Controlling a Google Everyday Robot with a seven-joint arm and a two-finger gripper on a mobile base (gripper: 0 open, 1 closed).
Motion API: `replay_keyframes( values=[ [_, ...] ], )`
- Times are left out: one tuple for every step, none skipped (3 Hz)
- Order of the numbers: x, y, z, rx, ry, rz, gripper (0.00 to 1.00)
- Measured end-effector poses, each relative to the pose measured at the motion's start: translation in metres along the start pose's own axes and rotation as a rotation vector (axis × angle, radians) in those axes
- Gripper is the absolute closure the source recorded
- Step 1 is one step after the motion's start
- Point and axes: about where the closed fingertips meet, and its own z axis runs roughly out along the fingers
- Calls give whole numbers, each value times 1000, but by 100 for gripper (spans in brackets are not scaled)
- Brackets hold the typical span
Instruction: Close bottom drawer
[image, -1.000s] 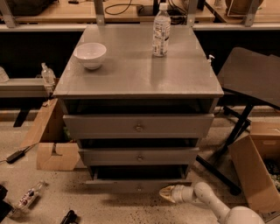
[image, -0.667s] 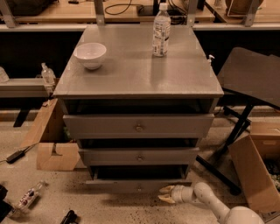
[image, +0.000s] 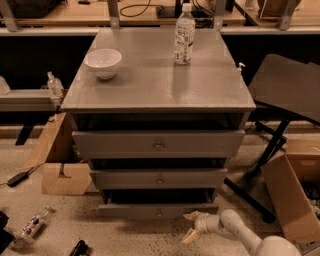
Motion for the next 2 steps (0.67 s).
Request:
replay_keyframes(
  values=[
    [0,0,0,0,0,0,19],
    [-1,3,3,-5,-2,1,50]
  ],
)
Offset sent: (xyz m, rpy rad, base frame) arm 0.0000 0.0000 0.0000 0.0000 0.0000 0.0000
